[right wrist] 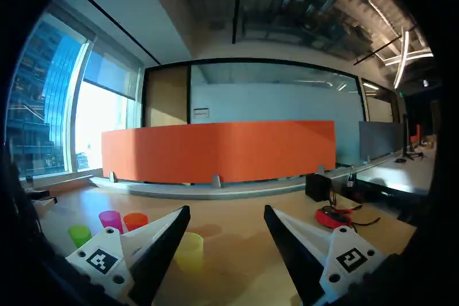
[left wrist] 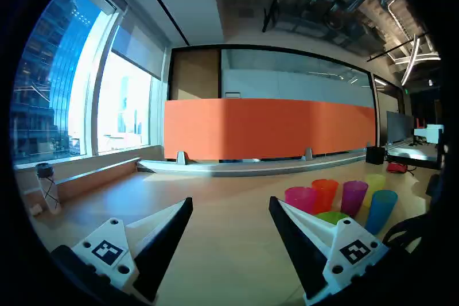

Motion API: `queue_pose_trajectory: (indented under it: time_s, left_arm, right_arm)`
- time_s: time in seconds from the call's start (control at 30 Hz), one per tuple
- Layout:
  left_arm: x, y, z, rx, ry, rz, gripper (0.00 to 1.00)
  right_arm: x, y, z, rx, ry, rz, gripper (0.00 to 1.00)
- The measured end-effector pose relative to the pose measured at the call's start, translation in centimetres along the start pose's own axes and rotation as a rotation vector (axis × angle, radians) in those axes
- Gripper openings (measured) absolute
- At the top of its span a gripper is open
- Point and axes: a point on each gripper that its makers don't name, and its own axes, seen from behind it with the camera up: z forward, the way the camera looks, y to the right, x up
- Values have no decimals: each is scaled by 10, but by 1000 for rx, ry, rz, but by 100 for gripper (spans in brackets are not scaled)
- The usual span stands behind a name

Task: Pour water

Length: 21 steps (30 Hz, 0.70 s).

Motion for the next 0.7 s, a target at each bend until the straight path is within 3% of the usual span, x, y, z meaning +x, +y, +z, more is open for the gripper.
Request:
queue_pose_trajectory:
  time_s: [0.7]
  left_arm:
    - [-4,1,2,-6,-15,1,99]
  right_arm:
    - [15,11,-6,-1,45,-25,99]
